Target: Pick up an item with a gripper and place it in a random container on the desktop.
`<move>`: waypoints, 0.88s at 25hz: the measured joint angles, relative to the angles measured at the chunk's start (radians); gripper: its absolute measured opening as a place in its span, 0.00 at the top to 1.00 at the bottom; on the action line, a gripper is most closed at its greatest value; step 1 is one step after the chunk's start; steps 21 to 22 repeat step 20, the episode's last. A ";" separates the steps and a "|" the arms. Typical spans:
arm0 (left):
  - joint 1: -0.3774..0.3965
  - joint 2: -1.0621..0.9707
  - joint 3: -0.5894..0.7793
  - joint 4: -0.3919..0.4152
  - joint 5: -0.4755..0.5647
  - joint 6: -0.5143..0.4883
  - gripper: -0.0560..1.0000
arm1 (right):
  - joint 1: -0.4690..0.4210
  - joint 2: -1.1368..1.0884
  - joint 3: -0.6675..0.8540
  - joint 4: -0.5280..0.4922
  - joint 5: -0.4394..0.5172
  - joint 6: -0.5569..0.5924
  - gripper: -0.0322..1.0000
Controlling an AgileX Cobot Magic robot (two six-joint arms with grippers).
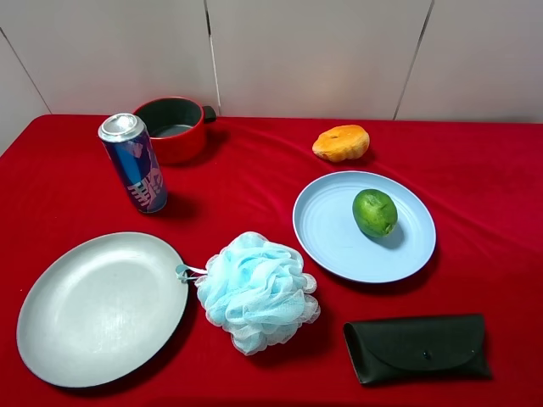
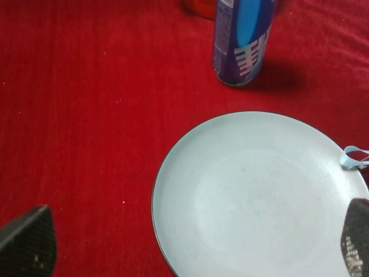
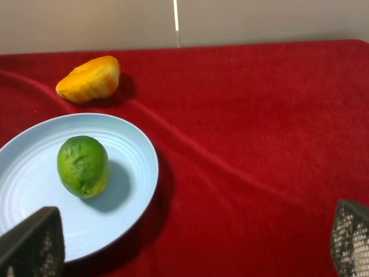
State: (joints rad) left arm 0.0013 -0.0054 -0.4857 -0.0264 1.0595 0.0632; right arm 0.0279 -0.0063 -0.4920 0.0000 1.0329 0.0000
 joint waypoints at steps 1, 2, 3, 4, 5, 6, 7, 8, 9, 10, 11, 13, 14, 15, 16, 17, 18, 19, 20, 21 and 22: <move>0.000 0.000 0.000 0.000 0.000 0.000 0.00 | 0.000 0.000 0.000 0.000 0.000 0.000 0.30; 0.000 0.000 0.000 0.000 0.000 0.000 0.00 | 0.000 0.000 0.000 0.000 0.000 0.000 0.30; 0.000 0.000 0.000 0.000 0.000 0.000 0.00 | 0.000 0.000 0.000 0.000 0.000 0.000 0.30; 0.000 0.000 0.000 0.000 0.000 0.000 0.00 | 0.000 0.000 0.000 0.000 0.000 0.000 0.30; 0.000 0.000 0.000 0.000 0.000 0.000 0.00 | 0.000 0.000 0.000 0.000 0.000 0.000 0.30; 0.000 0.000 0.000 0.000 0.000 0.000 0.00 | 0.000 0.000 0.000 0.000 0.000 0.000 0.30; 0.000 0.000 0.000 0.000 0.000 0.000 0.00 | 0.000 0.000 0.000 0.000 0.000 0.000 0.30; 0.000 0.000 0.000 0.000 0.000 0.000 0.00 | 0.000 0.000 0.000 0.000 0.000 0.000 0.30; 0.000 0.000 0.000 0.000 0.000 0.000 0.00 | 0.000 0.000 0.000 0.000 0.000 0.000 0.30; 0.000 0.000 0.000 0.000 0.000 0.000 0.00 | 0.000 0.000 0.000 0.000 0.000 0.000 0.30; 0.000 0.000 0.000 0.000 0.000 0.000 0.00 | 0.000 0.000 0.000 0.000 0.000 0.000 0.30; 0.000 0.000 0.000 0.000 0.000 0.000 0.00 | 0.000 0.000 0.000 0.000 0.000 0.000 0.30; 0.000 0.000 0.000 0.000 0.000 0.000 0.00 | 0.000 0.000 0.000 0.000 0.000 0.000 0.30; 0.000 0.000 0.000 0.000 0.000 0.000 0.00 | 0.000 0.000 0.000 0.000 0.000 0.000 0.30; 0.000 0.000 0.000 0.000 0.000 0.000 0.00 | 0.000 0.000 0.000 0.000 0.000 0.000 0.30; 0.000 0.000 0.000 0.000 0.000 0.000 0.00 | 0.000 0.000 0.000 0.000 0.000 0.000 0.30; 0.000 0.000 0.000 0.000 0.000 0.000 0.00 | 0.000 0.000 0.000 0.000 0.000 0.000 0.30; 0.000 0.000 0.000 0.000 0.000 0.000 0.00 | 0.000 0.000 0.000 0.000 0.000 0.000 0.30; 0.000 0.000 0.000 0.000 0.000 0.000 0.00 | 0.000 0.000 0.000 0.000 0.000 0.000 0.30; 0.000 0.000 0.000 0.000 0.000 0.000 0.00 | 0.000 0.000 0.000 0.000 0.000 0.000 0.30; 0.000 0.000 0.000 0.000 0.000 0.000 0.00 | 0.000 0.000 0.000 0.000 0.000 0.000 0.30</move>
